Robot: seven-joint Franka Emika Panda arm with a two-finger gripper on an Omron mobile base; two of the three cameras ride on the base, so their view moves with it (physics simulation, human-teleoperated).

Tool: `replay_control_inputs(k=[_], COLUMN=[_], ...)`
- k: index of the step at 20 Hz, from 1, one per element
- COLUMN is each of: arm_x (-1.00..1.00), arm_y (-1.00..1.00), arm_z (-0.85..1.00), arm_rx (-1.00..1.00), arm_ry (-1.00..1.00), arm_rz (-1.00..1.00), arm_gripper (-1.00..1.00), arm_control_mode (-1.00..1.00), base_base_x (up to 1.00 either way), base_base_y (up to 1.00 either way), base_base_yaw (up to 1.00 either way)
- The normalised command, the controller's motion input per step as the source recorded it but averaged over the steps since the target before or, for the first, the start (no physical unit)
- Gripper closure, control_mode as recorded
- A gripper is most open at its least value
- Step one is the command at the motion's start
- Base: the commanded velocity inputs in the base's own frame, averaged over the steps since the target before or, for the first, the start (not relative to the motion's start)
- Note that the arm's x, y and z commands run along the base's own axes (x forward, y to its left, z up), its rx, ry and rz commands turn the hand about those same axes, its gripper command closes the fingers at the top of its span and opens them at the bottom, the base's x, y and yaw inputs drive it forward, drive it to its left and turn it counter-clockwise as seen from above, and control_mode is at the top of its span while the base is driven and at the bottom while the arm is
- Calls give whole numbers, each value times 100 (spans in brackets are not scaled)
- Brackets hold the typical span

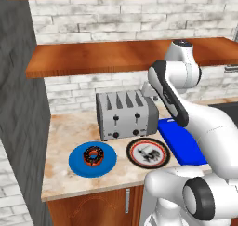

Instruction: Move the dessert items from the plates to the tray.

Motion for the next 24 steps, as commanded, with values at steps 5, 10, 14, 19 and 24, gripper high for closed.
replay_control_inputs(k=[5, 10, 14, 19, 24], arm_x=[-1, -12, -14, -6, 0], arm_y=[0, 0, -4, -1, 0], arm_z=[-22, -45, -58, -72, -78], arm_rx=[0, 14, 21, 13, 0], arm_ry=[1, 1, 6, 13, 14], arm_rz=[-4, -30, -40, -38, -32], arm_gripper=[-100, -100, -100, -100, -100], arm_control_mode=[-100, -100, -100, -100, -100], base_base_x=[0, 0, 0, 0, 0], base_base_y=[0, 0, 0, 0, 0], base_base_yaw=[0, 0, 0, 0, 0])
